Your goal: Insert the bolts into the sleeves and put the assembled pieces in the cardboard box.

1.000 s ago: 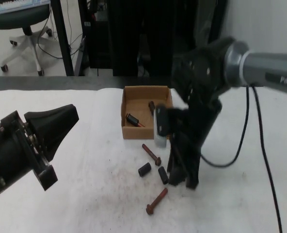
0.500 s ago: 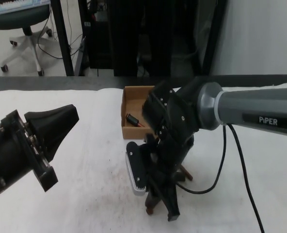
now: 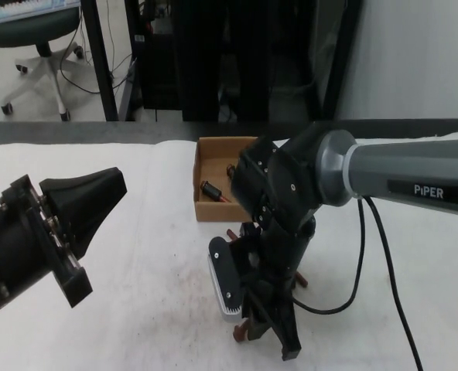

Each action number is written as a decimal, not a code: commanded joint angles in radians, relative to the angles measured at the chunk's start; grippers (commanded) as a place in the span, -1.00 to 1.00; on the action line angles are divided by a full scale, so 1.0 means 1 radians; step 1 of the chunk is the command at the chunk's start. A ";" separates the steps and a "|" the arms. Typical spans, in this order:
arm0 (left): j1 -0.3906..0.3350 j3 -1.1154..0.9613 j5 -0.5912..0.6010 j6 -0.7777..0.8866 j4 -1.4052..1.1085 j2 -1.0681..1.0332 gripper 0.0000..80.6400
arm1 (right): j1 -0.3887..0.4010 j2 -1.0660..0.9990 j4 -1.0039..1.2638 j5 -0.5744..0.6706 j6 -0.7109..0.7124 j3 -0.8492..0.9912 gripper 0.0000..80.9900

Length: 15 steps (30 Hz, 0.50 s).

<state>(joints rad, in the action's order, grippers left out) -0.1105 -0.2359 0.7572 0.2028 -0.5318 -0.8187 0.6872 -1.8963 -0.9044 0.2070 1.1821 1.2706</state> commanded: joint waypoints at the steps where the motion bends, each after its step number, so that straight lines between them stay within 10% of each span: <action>1: 0.001 -0.001 0.008 -0.001 -0.003 0.012 -0.99 | -0.005 0.001 0.003 0.009 0.032 0.001 -0.28; 15: 0.001 -0.001 0.008 -0.001 -0.003 0.012 -0.99 | -0.005 0.001 0.059 0.009 0.075 0.001 -0.28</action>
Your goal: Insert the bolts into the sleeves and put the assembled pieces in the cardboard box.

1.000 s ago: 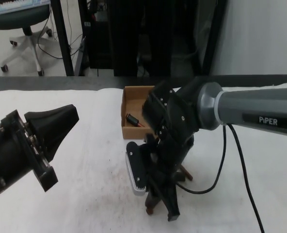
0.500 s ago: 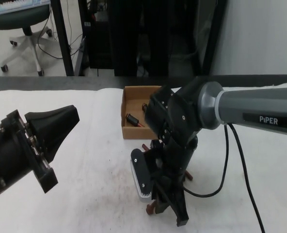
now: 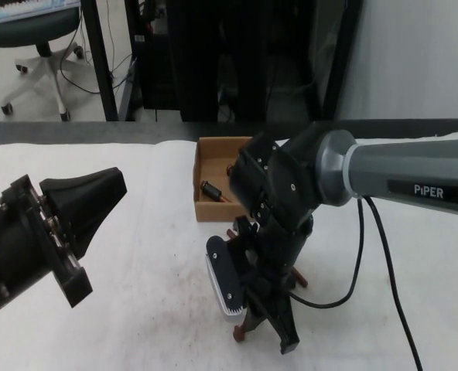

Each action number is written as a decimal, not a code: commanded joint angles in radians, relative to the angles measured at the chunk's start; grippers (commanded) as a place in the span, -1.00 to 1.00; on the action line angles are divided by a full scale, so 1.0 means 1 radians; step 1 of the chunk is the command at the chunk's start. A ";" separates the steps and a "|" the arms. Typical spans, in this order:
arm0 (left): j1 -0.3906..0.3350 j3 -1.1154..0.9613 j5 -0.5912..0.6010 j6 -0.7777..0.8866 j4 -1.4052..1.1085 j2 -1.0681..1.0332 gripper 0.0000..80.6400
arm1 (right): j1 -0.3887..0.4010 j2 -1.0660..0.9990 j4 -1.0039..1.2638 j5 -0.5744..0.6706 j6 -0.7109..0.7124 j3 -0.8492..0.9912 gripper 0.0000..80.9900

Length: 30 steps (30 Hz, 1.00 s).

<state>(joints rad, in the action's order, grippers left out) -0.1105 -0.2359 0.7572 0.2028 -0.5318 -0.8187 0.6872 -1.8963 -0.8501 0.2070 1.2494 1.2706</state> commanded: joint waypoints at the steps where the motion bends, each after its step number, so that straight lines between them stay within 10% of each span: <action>1: 0.001 -0.001 0.016 -0.001 -0.003 0.012 -0.99 | -0.005 0.001 0.004 0.009 0.008 0.001 -0.28; 17: 0.001 -0.001 0.045 -0.001 -0.003 0.012 -0.99 | -0.005 -0.111 -0.029 -0.023 0.008 0.001 -0.31; 23: 0.001 -0.001 0.045 -0.001 -0.003 0.012 -0.99 | 0.000 -0.111 -0.009 -0.061 -0.007 0.001 -0.99; 30: 0.001 -0.001 0.045 -0.001 -0.003 0.012 -0.99 | 0.000 -0.093 -0.002 0.016 -0.180 0.003 -0.98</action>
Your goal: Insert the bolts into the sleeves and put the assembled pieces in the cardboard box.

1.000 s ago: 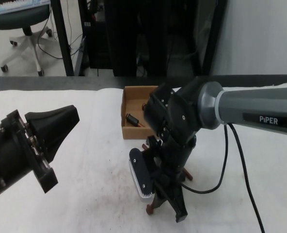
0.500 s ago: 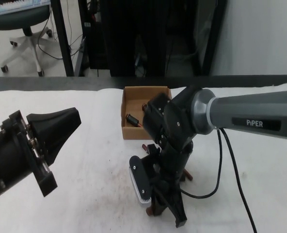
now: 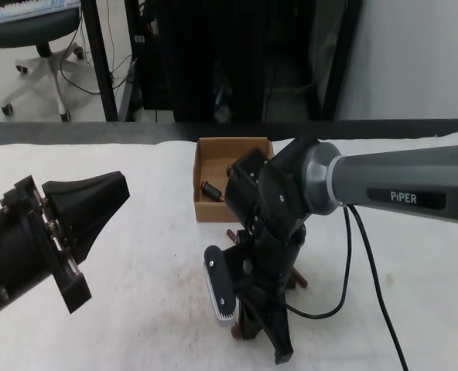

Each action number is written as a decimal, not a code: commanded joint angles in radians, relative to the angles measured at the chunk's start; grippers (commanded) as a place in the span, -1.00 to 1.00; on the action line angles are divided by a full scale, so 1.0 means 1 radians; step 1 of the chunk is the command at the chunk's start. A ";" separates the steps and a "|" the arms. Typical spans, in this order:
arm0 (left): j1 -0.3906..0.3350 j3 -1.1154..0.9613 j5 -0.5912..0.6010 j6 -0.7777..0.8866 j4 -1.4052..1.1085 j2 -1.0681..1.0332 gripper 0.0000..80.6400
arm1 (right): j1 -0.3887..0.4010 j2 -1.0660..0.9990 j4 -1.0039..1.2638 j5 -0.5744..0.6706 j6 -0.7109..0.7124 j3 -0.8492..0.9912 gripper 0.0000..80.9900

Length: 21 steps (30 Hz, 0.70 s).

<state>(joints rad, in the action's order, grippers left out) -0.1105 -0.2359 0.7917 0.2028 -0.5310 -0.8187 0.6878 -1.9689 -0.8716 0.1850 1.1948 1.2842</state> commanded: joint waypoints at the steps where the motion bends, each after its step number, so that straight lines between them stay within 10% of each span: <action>1: 0.001 -0.001 0.011 -0.001 -0.004 0.012 -0.99 | -0.003 -0.008 0.020 0.062 -0.146 -0.008 -0.98; 11: 0.001 -0.019 0.010 0.069 0.051 0.012 -0.99 | -0.150 0.245 0.239 0.478 -0.623 -0.008 -0.98; 21: -0.091 -0.313 -0.065 -0.203 0.858 -0.170 -0.99 | -0.406 0.515 0.317 0.707 -0.908 -0.012 -0.98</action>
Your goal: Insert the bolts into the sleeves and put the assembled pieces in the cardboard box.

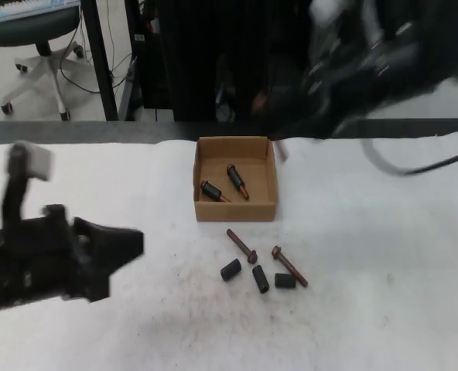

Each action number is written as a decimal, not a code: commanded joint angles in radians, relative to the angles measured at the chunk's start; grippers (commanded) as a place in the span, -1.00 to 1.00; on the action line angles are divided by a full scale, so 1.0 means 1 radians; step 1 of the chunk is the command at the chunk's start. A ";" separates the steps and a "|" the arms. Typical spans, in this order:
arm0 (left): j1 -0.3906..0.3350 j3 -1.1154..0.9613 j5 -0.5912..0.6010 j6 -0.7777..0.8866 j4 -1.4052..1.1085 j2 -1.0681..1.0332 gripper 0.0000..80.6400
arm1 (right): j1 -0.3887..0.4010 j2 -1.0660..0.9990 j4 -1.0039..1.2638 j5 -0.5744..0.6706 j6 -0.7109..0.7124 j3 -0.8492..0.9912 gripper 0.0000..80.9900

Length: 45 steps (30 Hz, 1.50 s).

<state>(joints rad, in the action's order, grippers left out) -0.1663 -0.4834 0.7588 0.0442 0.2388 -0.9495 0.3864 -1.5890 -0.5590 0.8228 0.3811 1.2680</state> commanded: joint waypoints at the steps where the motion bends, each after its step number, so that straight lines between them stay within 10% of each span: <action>1: -0.060 -0.109 -0.047 -0.012 0.098 -0.083 -0.99 | -0.119 0.161 -0.002 0.069 -0.097 0.004 -0.98; 9: -0.286 -0.545 -0.056 0.013 0.336 -0.519 -0.99 | -0.162 0.279 -0.156 -0.041 -0.093 0.004 -0.98; 15: -0.400 -0.846 -0.345 -0.249 0.663 -0.790 -0.99 | -0.182 0.305 -0.235 -0.091 -0.073 0.004 -0.98; 19: -0.424 -0.968 -0.454 -0.363 0.769 -0.891 -0.88 | -0.201 0.311 -0.268 -0.091 -0.068 0.004 -0.98; 28: -0.434 -0.998 -0.691 -0.448 0.718 -0.971 0.21 | -0.210 0.311 -0.352 -0.089 -0.046 0.004 -0.98; 45: -0.518 -0.998 -0.707 -0.449 0.685 -1.078 0.22 | -0.210 0.311 -0.357 -0.087 -0.044 0.004 -0.98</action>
<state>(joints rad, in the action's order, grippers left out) -0.6808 -1.4724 0.0615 -0.4031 0.9158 -2.0285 0.1802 -1.2920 -0.9128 0.7287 0.3305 1.2680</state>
